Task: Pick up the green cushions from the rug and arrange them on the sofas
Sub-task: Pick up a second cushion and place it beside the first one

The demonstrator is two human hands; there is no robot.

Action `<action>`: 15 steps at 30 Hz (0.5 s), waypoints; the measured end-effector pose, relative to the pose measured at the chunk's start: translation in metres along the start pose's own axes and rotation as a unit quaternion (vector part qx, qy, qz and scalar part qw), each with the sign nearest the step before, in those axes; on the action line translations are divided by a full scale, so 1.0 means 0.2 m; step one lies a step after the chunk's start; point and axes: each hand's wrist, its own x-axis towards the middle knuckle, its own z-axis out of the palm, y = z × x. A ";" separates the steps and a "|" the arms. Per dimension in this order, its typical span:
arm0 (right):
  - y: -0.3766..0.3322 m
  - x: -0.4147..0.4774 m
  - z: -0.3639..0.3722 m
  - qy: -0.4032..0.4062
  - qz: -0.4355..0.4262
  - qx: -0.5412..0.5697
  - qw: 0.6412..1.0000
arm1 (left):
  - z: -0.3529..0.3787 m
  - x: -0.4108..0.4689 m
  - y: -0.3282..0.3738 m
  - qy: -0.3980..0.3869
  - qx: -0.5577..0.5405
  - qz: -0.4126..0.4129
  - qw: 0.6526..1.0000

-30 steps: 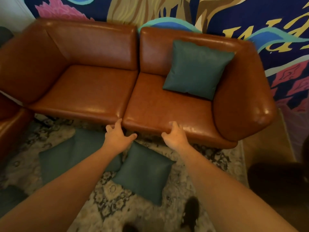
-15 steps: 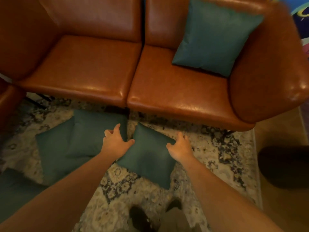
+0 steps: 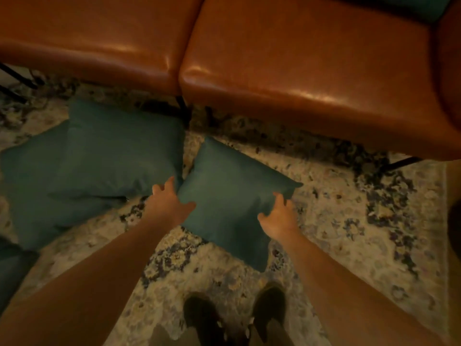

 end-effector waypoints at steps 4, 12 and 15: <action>0.18 0.21 0.20 -0.002 0.045 0.056 0.997 | 0.23 0.16 -0.10 -0.016 0.010 0.018 1.000; 0.39 0.50 0.45 0.036 0.127 0.274 0.953 | 0.51 0.48 -0.19 -0.047 -0.033 -0.009 0.998; 0.43 0.56 0.47 0.038 0.142 0.377 0.914 | 0.57 0.57 -0.21 -0.038 -0.047 -0.006 0.998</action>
